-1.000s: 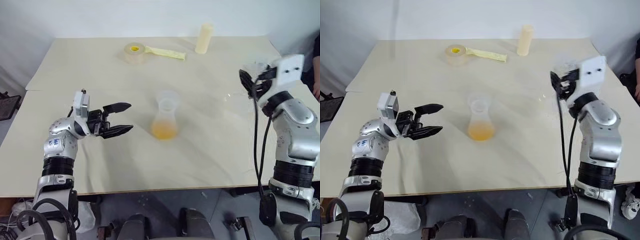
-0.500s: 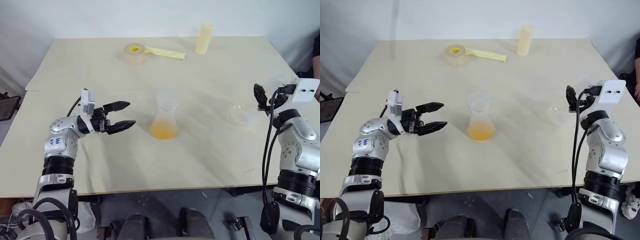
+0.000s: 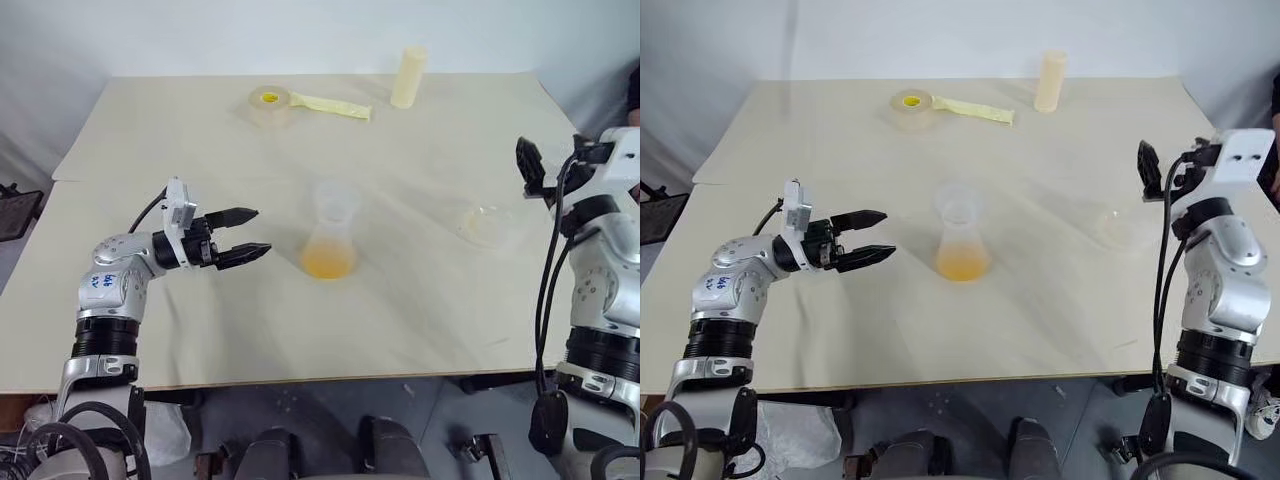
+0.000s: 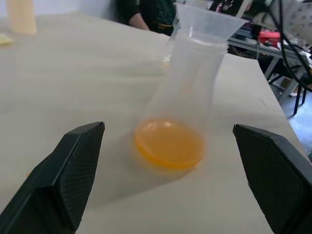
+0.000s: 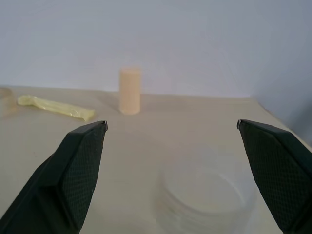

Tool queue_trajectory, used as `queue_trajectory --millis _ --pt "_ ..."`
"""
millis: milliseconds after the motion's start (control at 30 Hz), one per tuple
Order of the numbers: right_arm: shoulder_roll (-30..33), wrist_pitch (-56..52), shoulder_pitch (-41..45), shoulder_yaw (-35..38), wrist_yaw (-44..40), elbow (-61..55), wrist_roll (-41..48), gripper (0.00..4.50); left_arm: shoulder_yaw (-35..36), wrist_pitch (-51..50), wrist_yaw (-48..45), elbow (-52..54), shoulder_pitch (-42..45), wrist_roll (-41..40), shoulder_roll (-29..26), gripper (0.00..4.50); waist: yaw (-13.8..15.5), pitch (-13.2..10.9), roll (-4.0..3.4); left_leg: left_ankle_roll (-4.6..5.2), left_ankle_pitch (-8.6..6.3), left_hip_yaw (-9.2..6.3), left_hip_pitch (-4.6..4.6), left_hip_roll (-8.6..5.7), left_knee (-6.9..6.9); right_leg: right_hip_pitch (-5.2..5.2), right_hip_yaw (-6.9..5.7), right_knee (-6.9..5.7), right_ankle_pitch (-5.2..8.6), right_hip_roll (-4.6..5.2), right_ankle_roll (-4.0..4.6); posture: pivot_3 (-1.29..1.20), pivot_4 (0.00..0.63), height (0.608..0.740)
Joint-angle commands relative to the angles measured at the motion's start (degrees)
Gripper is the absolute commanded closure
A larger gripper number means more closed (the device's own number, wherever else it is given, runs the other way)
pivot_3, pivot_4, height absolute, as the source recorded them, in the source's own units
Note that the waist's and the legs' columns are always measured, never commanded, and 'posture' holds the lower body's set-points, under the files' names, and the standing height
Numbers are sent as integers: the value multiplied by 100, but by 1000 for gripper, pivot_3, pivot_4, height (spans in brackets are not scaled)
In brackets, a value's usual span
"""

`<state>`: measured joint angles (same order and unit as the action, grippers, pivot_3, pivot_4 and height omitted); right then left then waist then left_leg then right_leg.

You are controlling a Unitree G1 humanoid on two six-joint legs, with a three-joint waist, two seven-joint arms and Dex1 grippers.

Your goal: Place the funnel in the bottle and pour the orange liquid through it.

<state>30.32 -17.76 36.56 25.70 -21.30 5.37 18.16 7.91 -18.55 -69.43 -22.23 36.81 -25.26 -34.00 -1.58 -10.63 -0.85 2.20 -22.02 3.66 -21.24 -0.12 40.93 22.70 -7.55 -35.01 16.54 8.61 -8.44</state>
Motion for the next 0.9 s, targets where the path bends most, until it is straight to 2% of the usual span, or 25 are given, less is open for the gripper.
queue_trajectory --millis 33,133,200,300,367,433,567,667,900 --pt "276 82 281 79 -277 -178 335 12 15 -171 150 324 -51 -18 -84 0 2 0 0 0 0 1 0 0 -1 0 0 1 0 0 0 0 150 740" --pt "368 -140 418 101 -503 -301 703 12 55 -357 456 407 -80 12 -86 0 4 0 0 0 0 -1 0 0 0 0 -1 1 0 0 0 0 150 740" --pt "584 -577 252 -103 -1409 -998 1466 12 81 55 147 525 -322 -29 -129 0 0 0 -1 0 0 -3 0 1 -2 0 -1 0 0 0 0 0 150 740" --pt "980 -788 -503 -420 -2516 -1626 1846 12 157 289 -79 606 -548 -142 -169 0 13 0 1 -1 0 -5 1 3 -8 1 -6 0 0 -2 0 0 150 740" --pt "1325 -790 -1315 -567 -3303 -1963 1961 12 195 580 -165 544 -619 -94 -202 0 65 5 10 -1 -1 -3 -1 1 -6 -7 -14 2 0 -4 0 0 150 740" --pt "1527 -713 -1885 -579 -3803 -2146 2066 12 227 845 -350 470 -673 -94 -248 0 164 2 21 0 -1 5 -1 -2 0 -16 -13 9 0 -3 0 0 150 740" --pt "1761 -302 -2735 -732 -4390 -1983 1692 12 254 1219 -649 322 -758 -113 -344 0 230 2 21 9 -1 14 -3 -8 17 -20 1 30 -1 6 -2 0 150 740" --pt "1890 483 -3259 -978 -4813 -1589 1072 12 297 1600 -749 205 -769 -76 -341 0 283 4 24 8 -1 16 5 -2 20 -24 0 30 -1 2 -2 0 150 740" --pt "1678 1027 -3217 -1071 -4747 -905 859 12 254 2008 -878 30 -664 -49 -353 0 284 3 24 7 -1 22 5 0 19 -21 -3 29 -1 2 -2 0 150 740"
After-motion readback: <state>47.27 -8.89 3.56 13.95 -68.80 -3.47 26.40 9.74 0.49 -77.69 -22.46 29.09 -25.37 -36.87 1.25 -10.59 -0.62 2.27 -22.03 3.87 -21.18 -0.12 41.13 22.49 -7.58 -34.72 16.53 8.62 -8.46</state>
